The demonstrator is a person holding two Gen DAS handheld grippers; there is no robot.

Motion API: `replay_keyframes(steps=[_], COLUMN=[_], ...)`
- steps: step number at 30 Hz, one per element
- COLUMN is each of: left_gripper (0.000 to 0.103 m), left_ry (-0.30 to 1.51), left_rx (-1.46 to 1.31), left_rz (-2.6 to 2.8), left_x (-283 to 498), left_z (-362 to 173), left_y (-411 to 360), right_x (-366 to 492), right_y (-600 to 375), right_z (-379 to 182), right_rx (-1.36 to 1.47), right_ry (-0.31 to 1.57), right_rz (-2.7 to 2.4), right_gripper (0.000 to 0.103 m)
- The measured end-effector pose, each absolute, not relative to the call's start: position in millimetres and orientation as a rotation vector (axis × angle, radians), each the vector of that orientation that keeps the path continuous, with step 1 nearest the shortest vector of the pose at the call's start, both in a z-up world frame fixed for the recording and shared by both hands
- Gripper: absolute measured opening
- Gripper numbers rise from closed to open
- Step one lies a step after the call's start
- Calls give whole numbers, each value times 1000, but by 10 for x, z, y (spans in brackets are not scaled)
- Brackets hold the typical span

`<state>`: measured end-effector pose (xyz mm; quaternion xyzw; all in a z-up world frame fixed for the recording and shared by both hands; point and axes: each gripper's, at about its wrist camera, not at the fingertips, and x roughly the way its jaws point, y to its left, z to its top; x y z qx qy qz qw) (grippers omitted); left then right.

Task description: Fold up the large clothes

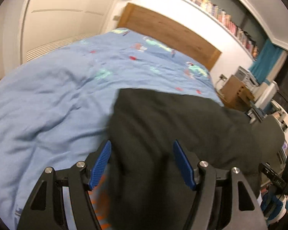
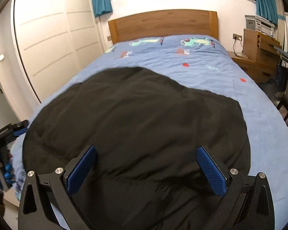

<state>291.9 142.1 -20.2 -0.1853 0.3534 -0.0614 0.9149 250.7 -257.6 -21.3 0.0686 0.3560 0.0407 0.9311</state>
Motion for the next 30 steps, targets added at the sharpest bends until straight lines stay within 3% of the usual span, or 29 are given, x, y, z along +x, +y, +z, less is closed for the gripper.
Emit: replay_keyframes(steps=[7,14,20,25,30], left_gripper=[65,65,65,65,65], left_ry=[717,669,754,813,810], left_rx=[-403,-311,-212,-203,-214], left_rz=[-32,-237,-327,-226,-117], left_x=[2833,2785,2619,2471,2155], left_z=[-253,104,-125,-328,-174], left_y=[1773,885,288,480,681], right_x=[2726,2491,2194,1970,1754], right_y=[-3012,-2987,-2721,-2853,-3238], right_z=[-459,-142,-149,-495,-655], right_rx=[235,236,231,220,248], right_ry=[766,715,714,822,912], right_rz=[-21,-60,22,-22,-209], right_gripper=[102,102,102,102,102])
